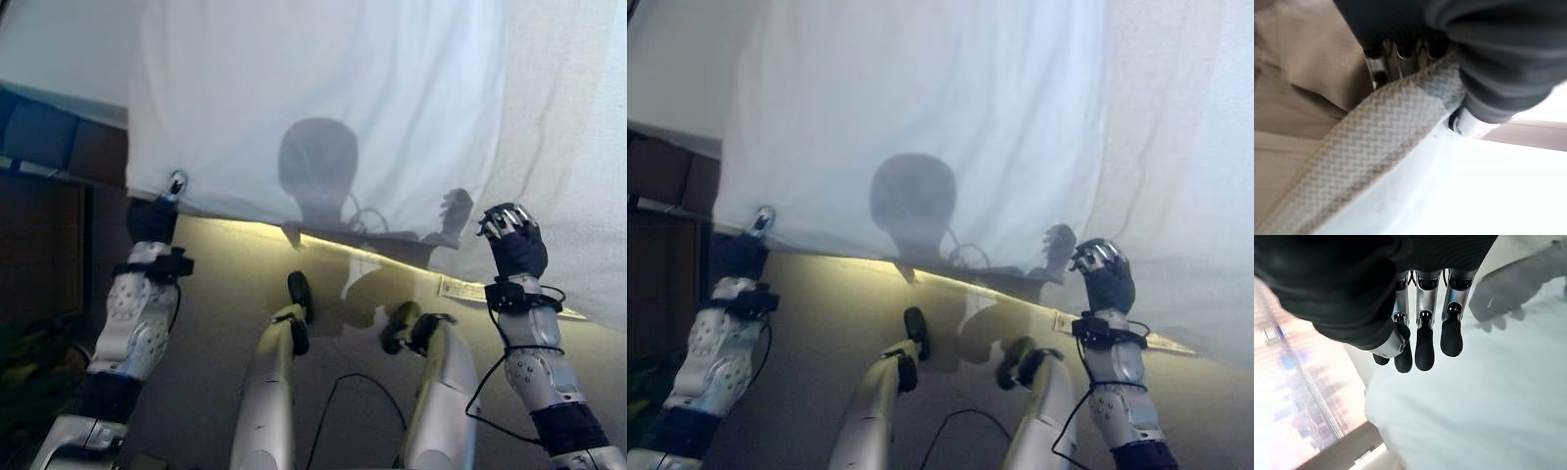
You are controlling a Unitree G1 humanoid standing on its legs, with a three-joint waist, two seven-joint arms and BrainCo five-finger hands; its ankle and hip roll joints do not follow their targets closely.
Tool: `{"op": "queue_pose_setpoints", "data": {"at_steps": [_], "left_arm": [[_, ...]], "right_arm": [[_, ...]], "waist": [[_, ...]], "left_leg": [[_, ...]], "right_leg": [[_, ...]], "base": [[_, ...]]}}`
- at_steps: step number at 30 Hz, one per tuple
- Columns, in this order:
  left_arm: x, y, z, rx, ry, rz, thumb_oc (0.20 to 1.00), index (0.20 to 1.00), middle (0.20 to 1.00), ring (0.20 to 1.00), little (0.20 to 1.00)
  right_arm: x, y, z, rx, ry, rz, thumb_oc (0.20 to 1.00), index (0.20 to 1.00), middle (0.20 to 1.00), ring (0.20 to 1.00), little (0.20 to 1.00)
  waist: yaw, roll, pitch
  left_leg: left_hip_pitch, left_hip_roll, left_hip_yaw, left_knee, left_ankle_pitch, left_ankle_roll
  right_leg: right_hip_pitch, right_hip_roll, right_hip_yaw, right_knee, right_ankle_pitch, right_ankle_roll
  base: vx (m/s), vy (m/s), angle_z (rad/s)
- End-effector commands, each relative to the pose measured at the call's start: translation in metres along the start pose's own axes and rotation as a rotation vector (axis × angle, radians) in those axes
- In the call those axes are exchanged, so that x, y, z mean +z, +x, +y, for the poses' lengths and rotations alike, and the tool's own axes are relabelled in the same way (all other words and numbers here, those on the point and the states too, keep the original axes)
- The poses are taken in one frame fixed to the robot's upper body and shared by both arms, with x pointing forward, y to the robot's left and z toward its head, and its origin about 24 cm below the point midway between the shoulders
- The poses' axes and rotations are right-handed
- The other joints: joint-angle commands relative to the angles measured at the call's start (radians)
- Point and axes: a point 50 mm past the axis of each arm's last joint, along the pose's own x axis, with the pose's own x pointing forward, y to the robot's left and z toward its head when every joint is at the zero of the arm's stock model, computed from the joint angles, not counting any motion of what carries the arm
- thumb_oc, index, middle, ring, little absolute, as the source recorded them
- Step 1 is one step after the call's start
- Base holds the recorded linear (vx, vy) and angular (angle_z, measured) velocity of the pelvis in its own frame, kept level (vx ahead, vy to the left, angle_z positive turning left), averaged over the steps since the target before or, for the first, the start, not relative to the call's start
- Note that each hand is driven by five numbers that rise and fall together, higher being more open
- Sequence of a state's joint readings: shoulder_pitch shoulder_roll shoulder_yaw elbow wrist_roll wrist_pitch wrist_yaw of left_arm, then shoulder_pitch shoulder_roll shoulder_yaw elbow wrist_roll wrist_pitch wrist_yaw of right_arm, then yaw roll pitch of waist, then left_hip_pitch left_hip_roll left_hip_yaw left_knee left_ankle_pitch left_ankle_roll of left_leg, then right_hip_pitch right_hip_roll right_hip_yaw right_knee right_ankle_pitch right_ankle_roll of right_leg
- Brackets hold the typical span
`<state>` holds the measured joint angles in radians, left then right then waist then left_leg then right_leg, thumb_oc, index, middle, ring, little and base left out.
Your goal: Make the bed
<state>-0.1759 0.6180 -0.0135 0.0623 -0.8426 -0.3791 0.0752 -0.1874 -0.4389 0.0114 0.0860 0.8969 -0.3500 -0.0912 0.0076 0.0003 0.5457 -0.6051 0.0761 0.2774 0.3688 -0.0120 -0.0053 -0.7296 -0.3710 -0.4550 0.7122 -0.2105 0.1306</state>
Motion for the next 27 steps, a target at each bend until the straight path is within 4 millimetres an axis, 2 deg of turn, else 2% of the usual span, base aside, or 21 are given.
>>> {"op": "queue_pose_setpoints", "data": {"at_steps": [1, 3, 4, 6, 7, 8, 9, 12, 13, 14, 15, 16, 17, 19, 21, 22, 23, 24, 25, 26, 27], "left_arm": [[0.025, 0.004, -0.023, -0.089, -0.070, -0.181, 0.200, 0.200, 0.200, 0.200, 0.200], [0.027, 0.000, -0.022, -0.064, -0.073, -0.202, 0.200, 0.200, 0.200, 0.200, 0.200], [0.030, 0.000, -0.022, -0.058, -0.078, -0.220, 0.200, 0.200, 0.200, 0.200, 0.200], [0.030, -0.005, -0.018, -0.036, -0.090, -0.221, 0.200, 0.200, 0.200, 0.200, 0.200], [0.031, -0.005, -0.018, -0.035, -0.089, -0.222, 0.200, 0.200, 0.200, 0.200, 0.200], [0.031, -0.005, -0.019, -0.025, -0.103, -0.230, 0.200, 0.200, 0.200, 0.200, 0.200], [0.030, -0.005, -0.020, -0.022, -0.111, -0.227, 0.200, 0.200, 0.200, 0.200, 0.200], [0.027, -0.007, -0.025, -0.041, -0.112, -0.216, 0.200, 0.200, 0.200, 0.200, 0.200], [0.025, -0.003, -0.035, -0.092, -0.129, -0.205, 0.200, 0.200, 0.200, 0.200, 0.200], [0.025, -0.003, -0.036, -0.094, -0.130, -0.206, 0.200, 0.200, 0.200, 0.200, 0.200], [0.024, -0.003, -0.044, -0.138, -0.145, -0.201, 0.200, 0.200, 0.200, 0.200, 0.200], [0.024, -0.003, -0.044, -0.139, -0.146, -0.201, 0.200, 0.200, 0.200, 0.200, 0.200], [0.024, -0.003, -0.045, -0.160, -0.130, -0.192, 0.200, 0.200, 0.200, 0.200, 0.200], [0.021, -0.004, -0.041, -0.153, -0.125, -0.174, 0.200, 0.200, 0.200, 0.200, 0.200], [0.023, -0.005, -0.039, -0.157, -0.100, -0.172, 0.200, 0.200, 0.200, 0.200, 0.200], [0.031, -0.004, -0.035, -0.160, -0.075, -0.193, 0.200, 0.200, 0.200, 0.200, 0.200], [0.032, -0.003, -0.035, -0.164, -0.074, -0.193, 0.200, 0.200, 0.200, 0.200, 0.200], [0.032, -0.003, -0.034, -0.163, -0.073, -0.194, 0.200, 0.200, 0.200, 0.200, 0.200], [0.035, -0.005, -0.030, -0.146, -0.052, -0.203, 0.200, 0.200, 0.200, 0.200, 0.200], [0.035, -0.005, -0.029, -0.146, -0.050, -0.203, 0.200, 0.200, 0.200, 0.200, 0.200], [0.034, -0.005, -0.032, -0.131, -0.088, -0.215, 0.200, 0.200, 0.200, 0.200, 0.200]], "right_arm": [[0.021, 0.001, -0.009, 0.009, -0.037, -0.091, 0.200, 0.200, 0.200, 0.200, 0.200], [0.018, 0.010, 0.003, 0.040, -0.028, -0.092, 0.200, 0.200, 0.200, 0.200, 0.200], [0.021, 0.011, 0.003, 0.041, -0.021, -0.106, 0.200, 0.200, 0.200, 0.200, 0.200], [0.021, 0.009, 0.000, 0.017, -0.004, -0.107, 0.200, 0.200, 0.200, 0.200, 0.200], [0.021, 0.009, 0.000, 0.018, -0.003, -0.108, 0.200, 0.200, 0.200, 0.200, 0.200], [0.017, 0.008, 0.003, 0.009, 0.040, -0.098, 0.200, 0.200, 0.200, 0.200, 0.200], [0.014, 0.008, 0.004, 0.006, 0.052, -0.088, 0.200, 0.200, 0.200, 0.200, 0.200], [0.015, 0.003, -0.003, -0.017, 0.043, -0.081, 0.200, 0.200, 0.200, 0.200, 0.200], [0.016, 0.000, -0.007, -0.034, 0.015, -0.078, 0.200, 0.200, 0.200, 0.200, 0.200], [0.016, 0.000, -0.007, -0.035, 0.014, -0.080, 0.200, 0.200, 0.200, 0.200, 0.200], [0.017, -0.005, -0.013, -0.064, -0.009, -0.081, 0.200, 0.200, 0.200, 0.200, 0.200], [0.017, -0.005, -0.013, -0.065, -0.010, -0.082, 0.200, 0.200, 0.200, 0.200, 0.200], [0.018, -0.008, -0.017, -0.081, -0.013, -0.084, 0.200, 0.200, 0.200, 0.200, 0.200], [0.016, -0.011, -0.018, -0.091, -0.003, -0.086, 0.200, 0.200, 0.200, 0.200, 0.200], [0.013, -0.012, -0.015, -0.083, 0.008, -0.079, 0.200, 0.200, 0.200, 0.200, 0.200], [0.010, -0.006, -0.003, -0.033, 0.026, -0.070, 0.200, 0.200, 0.200, 0.200, 0.200], [0.007, -0.004, 0.001, -0.013, 0.029, -0.062, 0.200, 0.200, 0.200, 0.200, 0.200], [0.007, -0.004, 0.001, -0.011, 0.030, -0.061, 0.200, 0.200, 0.200, 0.200, 0.200], [0.007, -0.001, 0.006, 0.007, 0.054, -0.070, 0.200, 0.200, 0.200, 0.200, 0.200], [0.007, -0.001, 0.006, 0.007, 0.056, -0.070, 0.200, 0.200, 0.200, 0.200, 0.200], [0.009, -0.001, 0.006, 0.014, 0.049, -0.077, 0.200, 0.200, 0.200, 0.200, 0.200]], "waist": [[-0.022, 0.049, -0.026], [0.021, 0.028, -0.026], [0.022, 0.019, -0.026], [0.002, 0.019, -0.026], [0.002, 0.016, -0.026], [0.010, 0.017, -0.026], [0.014, 0.018, -0.026], [-0.010, 0.030, -0.026], [-0.020, 0.032, -0.026], [-0.021, 0.032, -0.026], [-0.037, 0.034, -0.026], [-0.038, 0.033, -0.026], [-0.045, 0.037, -0.026], [-0.043, 0.048, -0.026], [-0.039, 0.048, -0.026], [-0.022, 0.036, -0.026], [-0.025, 0.024, -0.026], [-0.023, 0.025, -0.026], [-0.006, 0.008, -0.026], [-0.004, 0.009, -0.026], [0.008, 0.016, -0.026]], "left_leg": [[-0.010, -0.079, -0.013, 0.073, -0.078, -0.074], [-0.080, -0.090, -0.100, 0.170, -0.096, -0.093], [-0.107, -0.062, -0.149, 0.180, -0.092, -0.098], [-0.074, 0.082, -0.171, 0.081, -0.029, -0.114], [-0.071, 0.080, -0.168, 0.072, -0.021, -0.114], [-0.025, 0.114, -0.260, -0.074, 0.045, -0.117], [0.006, 0.113, -0.304, -0.132, 0.054, -0.126], [0.025, 0.108, -0.270, -0.175, 0.060, -0.149], [-0.035, 0.051, -0.258, -0.083, 0.032, -0.137], [-0.042, 0.047, -0.259, -0.073, 0.028, -0.135], [-0.082, -0.016, -0.249, 0.001, -0.018, -0.109], [-0.085, -0.019, -0.248, 0.007, -0.021, -0.107], [-0.094, -0.058, -0.244, 0.034, -0.036, -0.091], [-0.083, -0.098, -0.235, 0.039, -0.049, -0.060], [-0.070, -0.108, -0.220, 0.028, -0.054, -0.042], [-0.070, -0.102, -0.148, 0.019, -0.055, -0.024], [-0.077, -0.104, -0.134, 0.014, -0.057, -0.020], [-0.077, -0.099, -0.135, 0.014, -0.057, -0.022], [-0.075, -0.105, -0.097, -0.007, -0.060, -0.020], [-0.073, -0.100, -0.099, -0.008, -0.060, -0.022], [-0.066, -0.088, -0.095, -0.012, -0.061, -0.036]], "right_leg": [[0.038, 0.091, -0.037, -0.164, 0.103, -0.064], [0.036, 0.120, -0.003, -0.188, 0.105, -0.076], [0.018, 0.108, 0.026, -0.188, 0.118, -0.064], [-0.012, 0.049, 0.062, -0.161, 0.137, -0.031], [-0.013, 0.048, 0.064, -0.164, 0.141, -0.031], [-0.022, 0.024, 0.129, -0.170, 0.158, -0.006], [-0.029, 0.021, 0.157, -0.159, 0.161, 0.003], [-0.035, -0.030, 0.193, -0.141, 0.192, 0.030], [-0.041, -0.090, 0.213, -0.146, 0.217, 0.039], [-0.045, -0.095, 0.214, -0.142, 0.218, 0.041], [-0.041, -0.142, 0.249, -0.154, 0.238, 0.046], [-0.043, -0.146, 0.252, -0.150, 0.238, 0.048], [-0.021, -0.168, 0.274, -0.156, 0.249, 0.051], [-0.003, -0.209, 0.260, -0.151, 0.274, 0.061], [-0.012, -0.222, 0.233, -0.111, 0.284, 0.063], [-0.012, -0.204, 0.108, -0.020, 0.272, 0.056], [-0.018, -0.160, 0.073, -0.036, 0.264, 0.063], [-0.015, -0.154, 0.070, -0.042, 0.265, 0.062], [-0.025, -0.089, -0.033, -0.101, 0.251, 0.069], [-0.019, -0.082, -0.039, -0.109, 0.251, 0.066], [-0.030, -0.063, -0.028, -0.171, 0.219, 0.023]], "base": [[-0.06, 0.122, -0.06], [-0.09, 0.181, -0.11], [-0.08, 0.219, -0.39], [-0.01, 0.337, -0.40], [0.05, 0.573, -0.11], [0.04, 0.568, 0.11], [0.05, 0.567, 0.11], [-0.02, 0.378, -0.28], [-0.05, 0.332, -0.27], [-0.03, 0.502, 0.36], [0.01, 0.324, 0.71], [0.02, 0.510, 1.17], [0.03, 0.336, 0.83], [0.07, 0.423, 0.48], [0.02, 0.343, 0.08], [-0.06, 0.313, -0.27], [-0.07, 0.307, -0.64], [-0.05, 0.175, -0.89], [-0.02, 0.117, -0.80], [-0.03, 0.126, -0.68], [-0.03, -0.004, -0.52]]}}
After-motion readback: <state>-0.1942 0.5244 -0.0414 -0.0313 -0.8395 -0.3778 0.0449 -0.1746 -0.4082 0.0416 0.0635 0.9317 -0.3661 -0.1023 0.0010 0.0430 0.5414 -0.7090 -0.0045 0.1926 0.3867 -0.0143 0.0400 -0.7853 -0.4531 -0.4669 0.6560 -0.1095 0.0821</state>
